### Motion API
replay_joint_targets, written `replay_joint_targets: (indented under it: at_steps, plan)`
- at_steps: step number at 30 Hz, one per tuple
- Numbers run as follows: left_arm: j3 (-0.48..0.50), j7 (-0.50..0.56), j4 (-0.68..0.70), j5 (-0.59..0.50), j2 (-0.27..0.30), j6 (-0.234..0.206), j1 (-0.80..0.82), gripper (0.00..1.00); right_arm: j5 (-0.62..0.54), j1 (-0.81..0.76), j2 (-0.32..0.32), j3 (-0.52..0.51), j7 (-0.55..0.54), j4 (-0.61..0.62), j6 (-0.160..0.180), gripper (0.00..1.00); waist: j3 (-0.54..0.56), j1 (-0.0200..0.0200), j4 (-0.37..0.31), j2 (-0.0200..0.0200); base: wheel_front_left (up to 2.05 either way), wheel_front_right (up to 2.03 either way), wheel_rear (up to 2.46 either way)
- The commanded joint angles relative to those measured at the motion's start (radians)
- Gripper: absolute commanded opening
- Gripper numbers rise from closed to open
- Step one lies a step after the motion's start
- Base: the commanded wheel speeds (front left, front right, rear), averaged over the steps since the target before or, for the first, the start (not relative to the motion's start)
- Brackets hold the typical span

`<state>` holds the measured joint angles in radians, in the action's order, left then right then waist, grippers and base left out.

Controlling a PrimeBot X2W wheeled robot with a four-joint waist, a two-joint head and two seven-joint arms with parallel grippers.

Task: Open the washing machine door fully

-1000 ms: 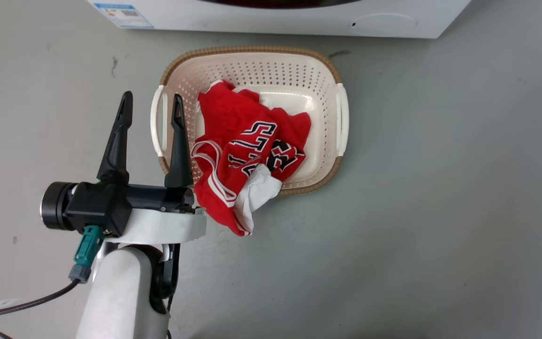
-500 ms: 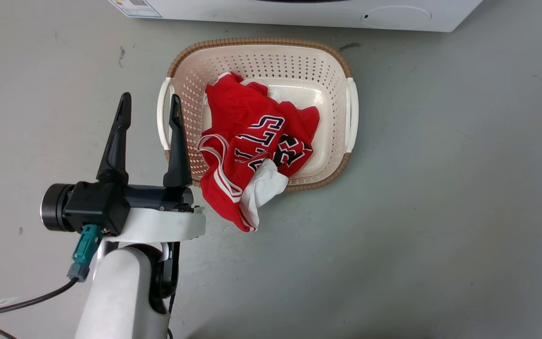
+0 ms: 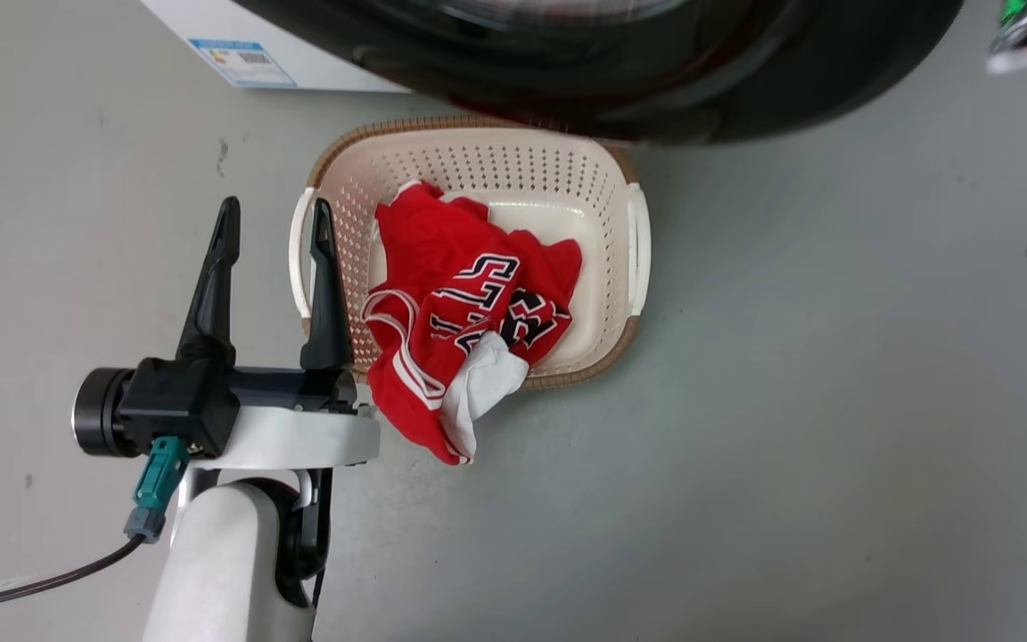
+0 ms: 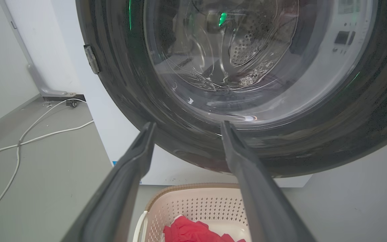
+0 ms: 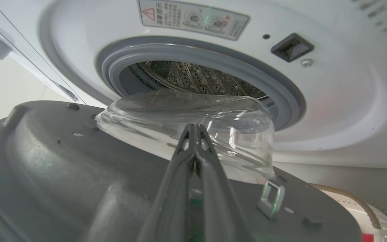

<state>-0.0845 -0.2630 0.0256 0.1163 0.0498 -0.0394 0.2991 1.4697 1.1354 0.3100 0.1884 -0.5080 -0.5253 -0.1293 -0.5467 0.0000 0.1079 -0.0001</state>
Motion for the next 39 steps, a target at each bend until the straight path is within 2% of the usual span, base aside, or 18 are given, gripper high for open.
replay_joint_targets:
  at_steps: [1,16,25,39]
  plan:
    - [0.005,-0.003,-0.003,-0.006,0.001,0.000,-0.012,1.00,0.011,-0.029,-0.024,0.016,-0.018,0.018,-0.002,0.00,0.022,0.0000,-0.010,0.0001,0.00,0.00,0.00]
    - [0.017,-0.003,-0.020,-0.013,0.001,0.000,-0.092,1.00,0.075,-0.287,-0.067,0.145,-0.187,0.197,-0.002,0.00,0.154,0.0000,-0.025,0.0001,0.00,0.00,0.00]
    - [0.020,-0.003,-0.026,-0.012,0.001,-0.008,-0.150,1.00,0.129,-0.472,-0.125,0.193,-0.210,0.275,-0.002,0.00,0.244,0.0000,-0.024,0.0001,0.00,0.00,0.00]
    - [0.035,-0.003,-0.041,-0.025,0.001,-0.005,-0.239,1.00,0.171,-0.674,-0.195,0.252,-0.213,0.350,-0.002,0.00,0.365,0.0000,-0.011,0.0001,0.00,0.00,0.00]
